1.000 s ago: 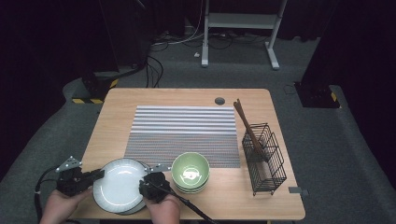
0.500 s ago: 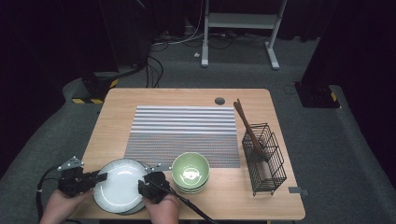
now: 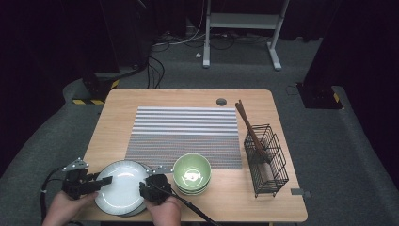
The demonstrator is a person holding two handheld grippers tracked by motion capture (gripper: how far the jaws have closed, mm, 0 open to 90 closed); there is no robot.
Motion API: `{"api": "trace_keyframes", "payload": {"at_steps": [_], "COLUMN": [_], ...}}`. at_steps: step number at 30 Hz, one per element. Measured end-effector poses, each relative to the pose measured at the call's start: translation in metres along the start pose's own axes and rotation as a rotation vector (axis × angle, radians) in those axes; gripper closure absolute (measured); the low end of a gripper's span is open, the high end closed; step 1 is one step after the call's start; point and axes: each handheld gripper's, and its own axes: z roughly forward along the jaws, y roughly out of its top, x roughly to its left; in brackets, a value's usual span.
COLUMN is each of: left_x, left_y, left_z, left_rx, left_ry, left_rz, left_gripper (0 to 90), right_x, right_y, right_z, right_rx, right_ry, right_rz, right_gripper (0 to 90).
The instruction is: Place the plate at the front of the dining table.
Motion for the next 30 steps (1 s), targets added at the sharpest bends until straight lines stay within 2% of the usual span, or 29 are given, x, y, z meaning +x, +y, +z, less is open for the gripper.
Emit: {"api": "trace_keyframes", "payload": {"at_steps": [4, 10, 12, 15, 21, 25, 30], "left_x": [0.000, -0.001, 0.000, 0.000, 0.001, 0.001, -0.001], "left_y": [-0.001, 0.000, 0.000, 0.000, -0.001, 0.000, 0.002], "left_z": [0.000, -0.001, -0.002, -0.004, -0.006, -0.008, -0.009], "left_rx": [-0.006, -0.011, -0.021, -0.029, -0.040, -0.058, -0.075], "left_ry": [0.010, 0.025, 0.021, 0.027, 0.019, 0.007, 0.014], "left_rz": [0.006, 0.001, -0.004, 0.004, -0.004, 0.003, 0.011], "left_gripper": [60.9, 63.7, 65.3, 67.2, 69.2, 72.0, 73.6], "right_x": [0.000, 0.000, 0.000, 0.001, -0.002, -0.007, -0.010], "right_y": [0.000, -0.002, -0.002, -0.003, -0.002, -0.002, -0.001], "right_z": [0.000, 0.000, 0.000, 0.000, 0.000, -0.001, -0.003], "right_rx": [0.000, -0.015, -0.015, -0.021, -0.019, -0.025, -0.040], "right_ry": [0.003, 0.005, 0.002, -0.014, -0.001, 0.027, 0.032], "right_rz": [0.004, -0.029, -0.030, -0.057, -0.040, 0.024, 0.053], "right_gripper": [62.6, 60.9, 62.0, 65.7, 69.1, 73.6, 76.1]}}
